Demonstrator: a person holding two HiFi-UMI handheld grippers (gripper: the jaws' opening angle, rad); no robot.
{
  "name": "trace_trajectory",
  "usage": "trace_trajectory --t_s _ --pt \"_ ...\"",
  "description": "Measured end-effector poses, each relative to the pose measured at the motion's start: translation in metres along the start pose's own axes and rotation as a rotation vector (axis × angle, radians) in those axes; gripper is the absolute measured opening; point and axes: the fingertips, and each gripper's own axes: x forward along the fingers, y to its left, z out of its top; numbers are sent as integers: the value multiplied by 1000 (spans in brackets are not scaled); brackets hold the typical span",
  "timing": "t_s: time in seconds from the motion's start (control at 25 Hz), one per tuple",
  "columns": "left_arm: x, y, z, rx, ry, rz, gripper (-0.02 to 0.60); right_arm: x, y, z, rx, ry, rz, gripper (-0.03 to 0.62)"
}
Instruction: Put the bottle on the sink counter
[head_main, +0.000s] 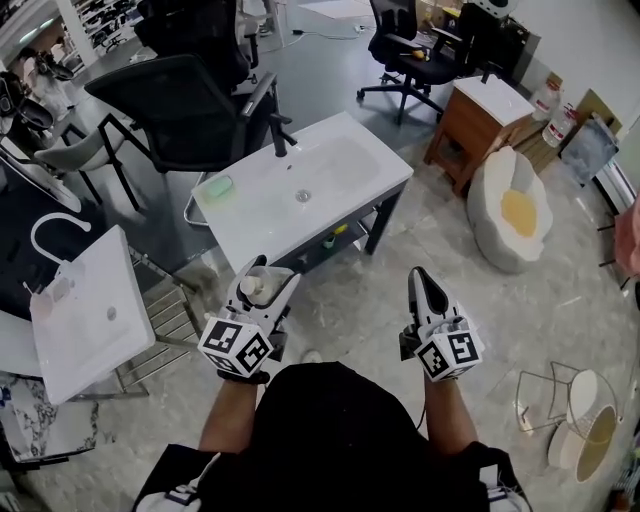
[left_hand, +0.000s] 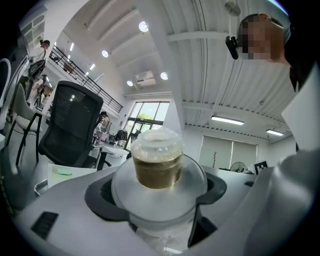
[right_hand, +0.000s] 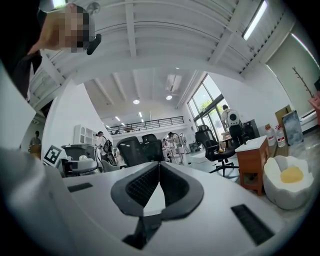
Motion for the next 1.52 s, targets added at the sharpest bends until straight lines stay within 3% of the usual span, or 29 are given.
trace_trajectory --t_s 0.32,0.72,1.52 --pt "16 45 2 68 37 1 354 65 20 -14 -11 26 -2 31" --pt "52 66 4 61 48 -17 355 109 9 -17 -17 58 21 31" --pt "234 78 15 103 30 90 356 258 -133 12 25 43 199 31"
